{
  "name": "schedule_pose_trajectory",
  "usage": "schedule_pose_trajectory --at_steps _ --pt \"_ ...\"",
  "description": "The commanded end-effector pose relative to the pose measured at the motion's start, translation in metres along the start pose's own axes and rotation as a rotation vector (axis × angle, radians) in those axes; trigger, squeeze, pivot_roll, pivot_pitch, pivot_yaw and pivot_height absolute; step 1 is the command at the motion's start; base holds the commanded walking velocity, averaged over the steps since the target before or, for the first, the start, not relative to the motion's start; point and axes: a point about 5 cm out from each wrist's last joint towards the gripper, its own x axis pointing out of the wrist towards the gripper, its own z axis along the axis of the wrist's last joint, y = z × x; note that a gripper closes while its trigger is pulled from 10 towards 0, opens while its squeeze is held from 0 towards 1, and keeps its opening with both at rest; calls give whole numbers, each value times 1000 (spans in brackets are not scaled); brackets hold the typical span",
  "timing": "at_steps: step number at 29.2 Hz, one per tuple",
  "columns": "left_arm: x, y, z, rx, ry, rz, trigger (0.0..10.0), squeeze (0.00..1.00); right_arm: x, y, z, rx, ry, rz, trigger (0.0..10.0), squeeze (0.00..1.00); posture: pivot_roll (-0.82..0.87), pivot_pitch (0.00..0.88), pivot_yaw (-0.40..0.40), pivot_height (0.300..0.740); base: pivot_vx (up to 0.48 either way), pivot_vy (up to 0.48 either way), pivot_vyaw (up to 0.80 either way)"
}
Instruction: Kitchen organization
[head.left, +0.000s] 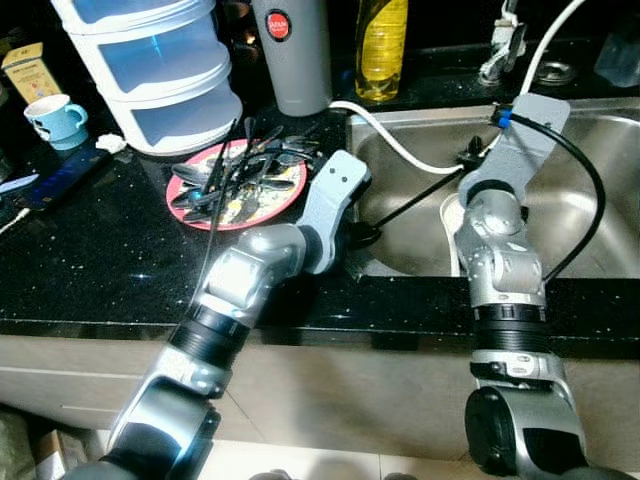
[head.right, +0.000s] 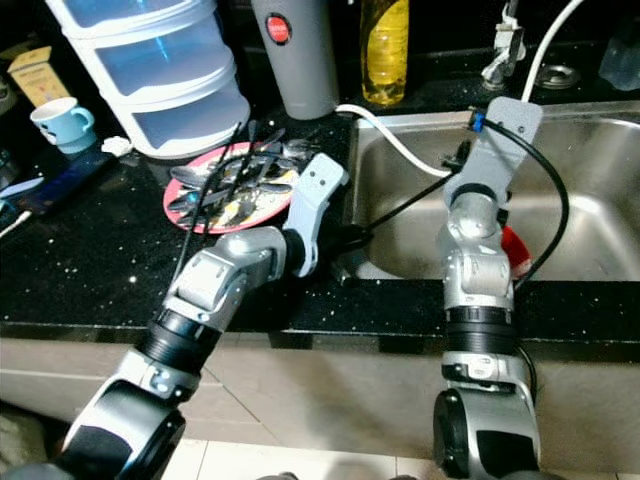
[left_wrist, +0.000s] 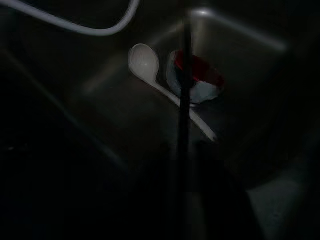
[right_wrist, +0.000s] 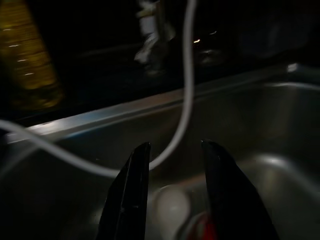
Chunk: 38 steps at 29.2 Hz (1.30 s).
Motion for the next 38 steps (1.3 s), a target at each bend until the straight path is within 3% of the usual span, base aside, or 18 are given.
schedule_pose_trajectory --at_steps 1,11,12,16,18,19,20,21,23,24,25,27,30,31,34,35,38 --pt "1 3 -9 -34 22 13 10000 1000 -2 3 -5 -11 14 9 10000 0 83 42 150 740 0 0 0" --pt "-13 3 23 -5 -189 -8 10000 980 -5 13 6 20 -51 66 10000 0 90 42 143 740 0 0 0" --pt "-17 5 30 15 -227 10 10000 0 -6 17 9 28 -69 93 10000 0 86 39 142 740 0 0 0" --pt "-32 10 47 80 -306 115 10000 0 -9 25 15 62 -98 156 10000 0 90 40 138 740 0 0 0" --pt "-48 28 50 240 -251 392 10000 0 -13 32 19 103 -116 220 10000 0 96 41 137 740 0 0 0" --pt "-48 28 50 240 -251 392 10000 0 -13 32 19 103 -116 220 10000 0 96 41 137 740 0 0 0" --pt "-55 38 48 322 -206 529 10000 0 -15 35 20 117 -122 243 10000 0 96 41 137 740 0 0 0" --pt "-55 38 48 322 -206 529 10000 0 -15 35 20 117 -122 243 10000 0 96 41 137 740 0 0 0" --pt "-79 52 46 307 -207 746 10000 0 -20 40 21 134 -135 287 10000 0 108 39 141 740 0 0 0" --pt "-79 52 46 307 -207 746 10000 0 -20 40 21 134 -135 287 10000 0 108 39 141 740 0 0 0" --pt "-106 61 43 305 -191 922 10000 0 -24 44 23 151 -150 322 10000 0 118 37 141 740 0 0 0" --pt "-119 64 39 304 -173 995 10000 0 -25 45 23 163 -155 336 10000 0 126 36 140 740 0 0 0" --pt "-127 66 33 255 -146 1023 10000 0 -26 47 23 166 -158 345 10000 0 128 33 140 740 0 0 0" --pt "-136 66 23 184 -118 1034 10000 0 -27 49 24 170 -163 364 10000 0 134 29 140 740 0 0 0" --pt "-138 66 20 163 -113 1038 10000 0 -27 49 24 171 -164 370 10000 0 134 29 140 740 0 0 0" --pt "-140 68 11 27 -123 1034 10000 0 -27 51 24 176 -164 382 10000 0 136 21 137 740 0 0 0" --pt "-136 71 6 -113 -141 992 10000 0 -28 54 25 181 -164 394 10000 0 131 19 136 740 0 0 0"
